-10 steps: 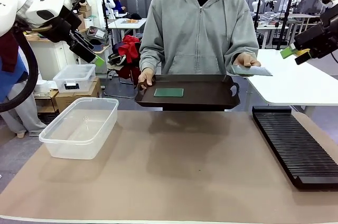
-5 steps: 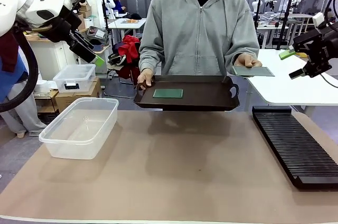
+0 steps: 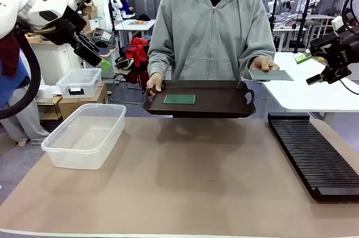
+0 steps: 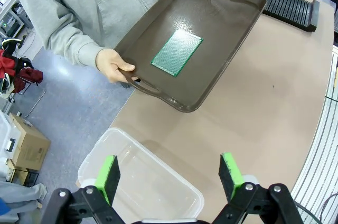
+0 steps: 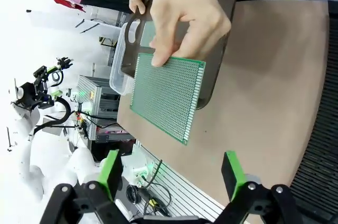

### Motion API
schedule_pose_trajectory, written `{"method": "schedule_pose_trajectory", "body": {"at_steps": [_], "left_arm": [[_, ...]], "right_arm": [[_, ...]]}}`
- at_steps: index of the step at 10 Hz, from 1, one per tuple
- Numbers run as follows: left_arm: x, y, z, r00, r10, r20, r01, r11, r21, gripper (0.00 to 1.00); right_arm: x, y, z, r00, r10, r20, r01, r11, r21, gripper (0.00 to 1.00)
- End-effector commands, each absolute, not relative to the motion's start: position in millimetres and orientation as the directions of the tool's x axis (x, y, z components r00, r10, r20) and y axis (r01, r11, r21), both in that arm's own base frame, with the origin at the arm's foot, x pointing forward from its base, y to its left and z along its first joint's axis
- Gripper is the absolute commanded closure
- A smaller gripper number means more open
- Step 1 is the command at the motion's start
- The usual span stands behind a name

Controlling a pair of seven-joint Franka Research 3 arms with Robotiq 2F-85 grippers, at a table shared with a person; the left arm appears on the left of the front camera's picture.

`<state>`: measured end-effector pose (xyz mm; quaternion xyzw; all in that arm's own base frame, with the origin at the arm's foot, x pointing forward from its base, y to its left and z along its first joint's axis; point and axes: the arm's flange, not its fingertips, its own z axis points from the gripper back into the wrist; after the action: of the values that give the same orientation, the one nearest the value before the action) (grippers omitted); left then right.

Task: Sort PCBs into racks and boxes based on the side picked up.
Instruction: Pick up the Blank PCB handed by the Human.

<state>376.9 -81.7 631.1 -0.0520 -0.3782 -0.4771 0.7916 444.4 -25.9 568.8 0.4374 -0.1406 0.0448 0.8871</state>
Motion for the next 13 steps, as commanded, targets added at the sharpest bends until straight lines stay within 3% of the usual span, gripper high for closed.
{"method": "schedule_pose_trajectory", "body": {"at_steps": [1, 3, 6, 13], "left_arm": [[376.4, -81.6, 630.1, 0.26, -0.718, 0.645, 0.798, 0.536, 0.275, 0.0], [376.4, -81.6, 630.1, 0.26, -0.718, 0.645, 0.798, 0.536, 0.275, 0.0], [376.4, -81.6, 630.1, 0.26, -0.718, 0.645, 0.798, 0.536, 0.275, 0.0], [376.4, -81.6, 630.1, 0.26, -0.718, 0.645, 0.798, 0.536, 0.275, 0.0]], "right_arm": [[446.0, -27.8, 565.6, 0.958, -0.048, 0.282, -0.195, 0.611, 0.767, 0.0], [482.6, -39.4, 550.3, 0.974, -0.148, 0.174, -0.084, 0.476, 0.876, 0.0], [510.6, -47.2, 538.2, 0.987, -0.131, 0.089, -0.039, 0.345, 0.938, 0.0], [545.0, -36.6, 508.6, 0.998, -0.069, 0.0, 0.016, 0.236, 0.972, 0.0]]}}
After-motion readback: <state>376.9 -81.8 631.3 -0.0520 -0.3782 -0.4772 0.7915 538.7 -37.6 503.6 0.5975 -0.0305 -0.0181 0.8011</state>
